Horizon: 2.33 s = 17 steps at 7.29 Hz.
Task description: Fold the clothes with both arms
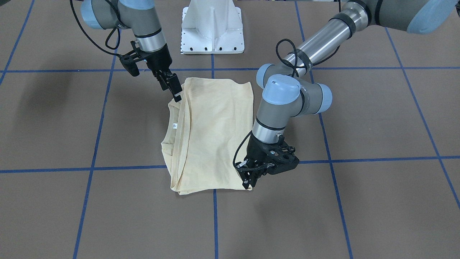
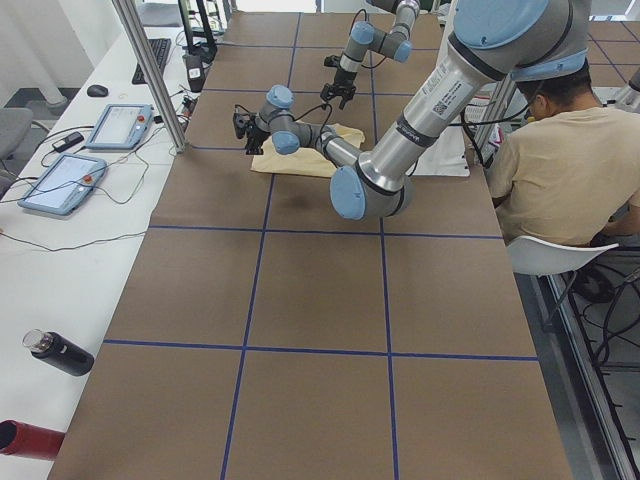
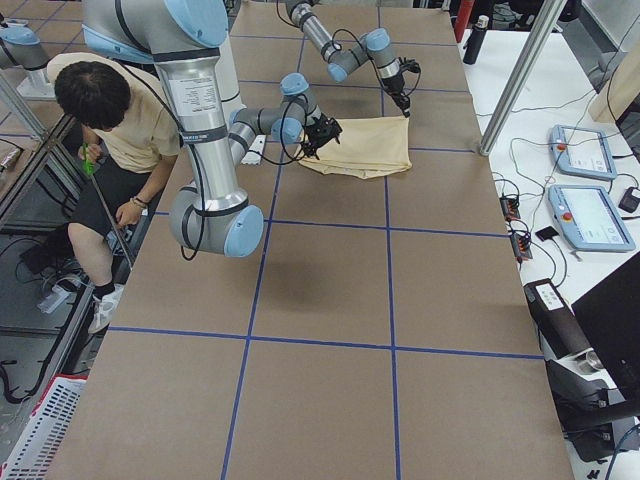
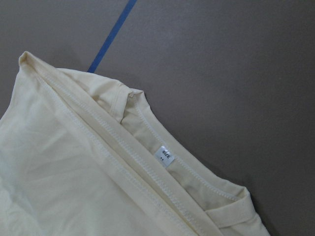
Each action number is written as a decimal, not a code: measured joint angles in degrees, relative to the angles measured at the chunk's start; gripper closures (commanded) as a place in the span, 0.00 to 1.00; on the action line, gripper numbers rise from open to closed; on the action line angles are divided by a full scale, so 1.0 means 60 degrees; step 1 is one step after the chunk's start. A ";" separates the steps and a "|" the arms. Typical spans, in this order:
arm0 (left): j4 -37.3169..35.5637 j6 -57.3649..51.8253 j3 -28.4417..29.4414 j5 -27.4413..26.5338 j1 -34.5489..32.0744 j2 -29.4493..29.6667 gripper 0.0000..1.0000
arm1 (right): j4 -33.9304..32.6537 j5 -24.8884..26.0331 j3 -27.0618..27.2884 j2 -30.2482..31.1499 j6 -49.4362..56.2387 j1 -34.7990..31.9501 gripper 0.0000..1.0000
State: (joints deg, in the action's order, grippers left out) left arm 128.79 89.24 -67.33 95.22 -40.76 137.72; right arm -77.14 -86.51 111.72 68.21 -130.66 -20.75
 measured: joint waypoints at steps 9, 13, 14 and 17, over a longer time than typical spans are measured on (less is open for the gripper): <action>-0.0180 0.0048 -0.2416 0.1063 -0.0349 -0.1567 0.56 | -0.0057 0.0843 -0.0761 -0.0121 -0.1171 0.1691 0.17; -0.0180 0.0053 -0.2417 0.1049 -0.0341 -0.1579 0.56 | -0.0090 0.0853 -0.0869 -0.0144 -0.1200 0.1628 0.54; -0.0180 0.0053 -0.2417 0.1049 -0.0340 -0.1580 0.56 | -0.0092 0.0853 -0.0881 -0.0147 -0.1204 0.1631 0.80; -0.0180 0.0053 -0.2417 0.1048 -0.0342 -0.1581 0.56 | -0.0092 0.0850 -0.0866 -0.0172 -0.1282 0.1630 1.00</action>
State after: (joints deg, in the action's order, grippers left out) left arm 127.71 89.56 -81.83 101.51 -42.81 128.23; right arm -77.69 -81.40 106.53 67.18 -138.35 -10.97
